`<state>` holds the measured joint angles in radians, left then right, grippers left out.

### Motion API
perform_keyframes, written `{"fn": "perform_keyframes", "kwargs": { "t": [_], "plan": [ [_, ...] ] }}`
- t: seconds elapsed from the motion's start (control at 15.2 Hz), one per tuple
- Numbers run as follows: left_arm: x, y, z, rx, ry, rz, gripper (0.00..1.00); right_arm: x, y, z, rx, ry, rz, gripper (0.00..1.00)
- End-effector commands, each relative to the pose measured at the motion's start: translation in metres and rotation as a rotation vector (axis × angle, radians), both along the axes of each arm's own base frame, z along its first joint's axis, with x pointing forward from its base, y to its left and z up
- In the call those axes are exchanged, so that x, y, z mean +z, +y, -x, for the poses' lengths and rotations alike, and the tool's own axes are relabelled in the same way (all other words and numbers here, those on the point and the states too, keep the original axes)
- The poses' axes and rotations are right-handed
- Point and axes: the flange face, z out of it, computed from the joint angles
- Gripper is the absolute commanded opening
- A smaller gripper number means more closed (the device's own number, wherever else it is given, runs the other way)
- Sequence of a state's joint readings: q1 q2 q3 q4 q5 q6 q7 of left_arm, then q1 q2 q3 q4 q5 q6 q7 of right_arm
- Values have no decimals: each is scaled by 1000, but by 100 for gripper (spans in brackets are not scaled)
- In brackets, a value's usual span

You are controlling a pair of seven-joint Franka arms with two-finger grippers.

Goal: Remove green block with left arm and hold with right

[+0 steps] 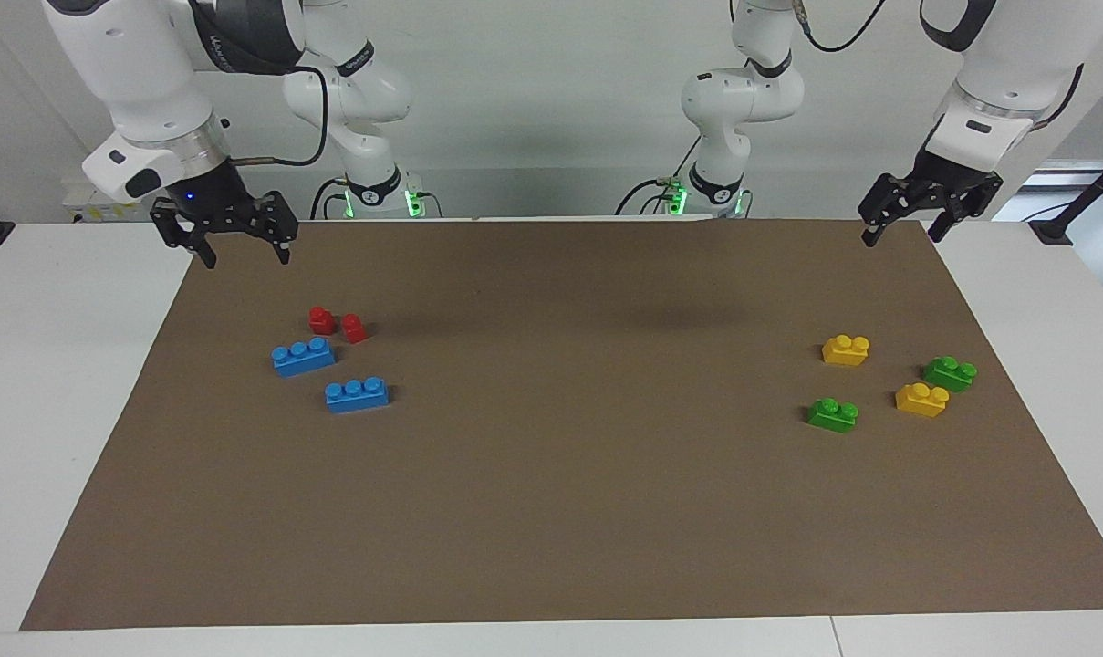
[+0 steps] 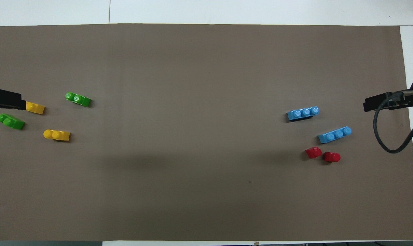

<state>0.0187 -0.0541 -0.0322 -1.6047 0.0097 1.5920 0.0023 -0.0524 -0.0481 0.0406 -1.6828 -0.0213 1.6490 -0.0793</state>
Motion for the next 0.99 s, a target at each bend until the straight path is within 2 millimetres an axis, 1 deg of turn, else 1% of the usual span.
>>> {"fn": "perform_keyframes", "kwargs": {
  "t": [0.0,0.92],
  "plan": [
    [0,-4,13,-19,23,-9,100,-1,-3,1,7,13,15,100],
    [2,-4,13,-21,19,-8,100,-2,-1,3,-5,26,11,100]
  ]
}}
